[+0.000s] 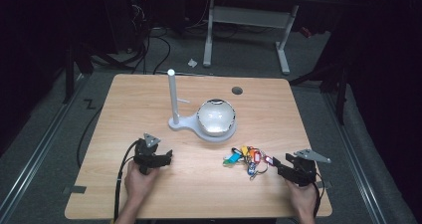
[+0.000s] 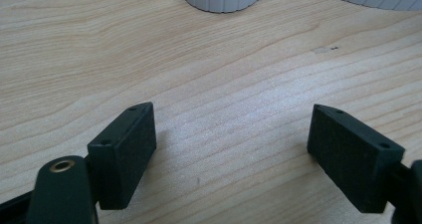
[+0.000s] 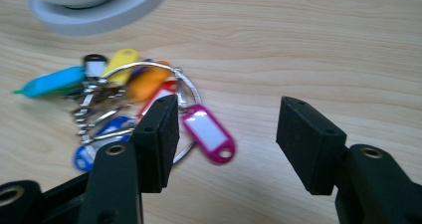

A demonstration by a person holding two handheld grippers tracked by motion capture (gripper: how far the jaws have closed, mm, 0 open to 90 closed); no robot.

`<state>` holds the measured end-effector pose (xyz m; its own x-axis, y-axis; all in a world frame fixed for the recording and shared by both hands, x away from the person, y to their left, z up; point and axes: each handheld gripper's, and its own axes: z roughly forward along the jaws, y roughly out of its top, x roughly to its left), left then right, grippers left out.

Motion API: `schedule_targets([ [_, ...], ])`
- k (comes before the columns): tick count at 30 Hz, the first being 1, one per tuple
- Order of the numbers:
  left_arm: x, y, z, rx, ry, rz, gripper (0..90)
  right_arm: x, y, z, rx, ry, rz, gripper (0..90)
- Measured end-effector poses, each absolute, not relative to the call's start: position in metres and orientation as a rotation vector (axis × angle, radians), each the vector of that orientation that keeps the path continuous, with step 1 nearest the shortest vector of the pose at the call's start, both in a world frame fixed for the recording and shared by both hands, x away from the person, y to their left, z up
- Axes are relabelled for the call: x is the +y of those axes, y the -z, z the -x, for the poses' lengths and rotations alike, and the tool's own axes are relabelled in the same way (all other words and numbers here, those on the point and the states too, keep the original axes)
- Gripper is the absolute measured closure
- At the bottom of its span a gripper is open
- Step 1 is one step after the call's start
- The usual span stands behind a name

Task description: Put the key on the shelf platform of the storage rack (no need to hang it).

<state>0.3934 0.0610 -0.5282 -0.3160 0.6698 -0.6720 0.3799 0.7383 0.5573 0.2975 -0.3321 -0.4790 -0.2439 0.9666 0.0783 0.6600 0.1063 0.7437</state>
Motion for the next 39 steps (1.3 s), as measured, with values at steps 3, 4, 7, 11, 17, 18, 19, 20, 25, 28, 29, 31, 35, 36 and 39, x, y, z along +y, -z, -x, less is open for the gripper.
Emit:
schedule_targets([
  [3, 0.061, 0.528, -0.393, 1.939, -0.366, -0.804, 19.6, -0.326, 0.477, -0.297, 1.979, -0.964, -1.556, 42.4],
  [4, 0.061, 0.528, -0.393, 1.938, -0.367, -0.806, 19.6, -0.319, 0.476, -0.296, 1.996, -0.979, -1.544, 42.2],
  [7, 0.061, 0.528, -0.393, 1.938, -0.367, -0.806, 19.6, -0.311, 0.477, -0.296, 2.017, -0.983, -1.530, 42.1],
  [11, 0.061, 0.528, -0.393, 1.941, -0.366, -0.804, 19.6, -0.300, 0.480, -0.298, 2.073, -0.988, -1.503, 41.6],
  [17, 0.061, 0.528, -0.393, 1.941, -0.367, -0.804, 19.5, -0.282, 0.484, -0.301, 2.126, -1.014, -1.465, 40.6],
  [18, 0.061, 0.528, -0.393, 1.941, -0.367, -0.804, 19.5, -0.280, 0.485, -0.301, 2.133, -1.015, -1.461, 40.5],
  [19, 0.061, 0.528, -0.393, 1.947, -0.364, -0.799, 19.5, -0.277, 0.485, -0.302, 2.146, -1.012, -1.447, 40.4],
  [20, 0.061, 0.528, -0.393, 1.944, -0.366, -0.800, 19.5, -0.271, 0.486, -0.304, 2.170, -0.998, -1.431, 40.2],
  [25, 0.061, 0.528, -0.393, 1.947, -0.363, -0.798, 19.5, -0.262, 0.493, -0.308, 2.186, -0.988, -1.418, 40.6],
  [28, 0.061, 0.528, -0.393, 1.941, -0.367, -0.804, 19.5, -0.259, 0.499, -0.311, 2.194, -0.950, -1.427, 41.0],
  [29, 0.061, 0.528, -0.393, 1.941, -0.367, -0.804, 19.5, -0.259, 0.499, -0.311, 2.194, -0.950, -1.427, 41.0],
  [31, 0.061, 0.528, -0.393, 1.937, -0.368, -0.807, 19.5, -0.258, 0.501, -0.314, 2.200, -0.944, -1.427, 41.1],
  [35, 0.061, 0.528, -0.393, 1.945, -0.364, -0.801, 19.5, -0.255, 0.505, -0.318, 2.196, -0.941, -1.430, 41.8],
  [36, 0.061, 0.528, -0.393, 1.946, -0.363, -0.799, 19.5, -0.254, 0.507, -0.319, 2.200, -0.937, -1.428, 42.3],
  [39, 0.061, 0.528, -0.393, 1.948, -0.363, -0.796, 19.5, -0.249, 0.512, -0.323, 2.230, -0.874, -1.420, 44.2],
])
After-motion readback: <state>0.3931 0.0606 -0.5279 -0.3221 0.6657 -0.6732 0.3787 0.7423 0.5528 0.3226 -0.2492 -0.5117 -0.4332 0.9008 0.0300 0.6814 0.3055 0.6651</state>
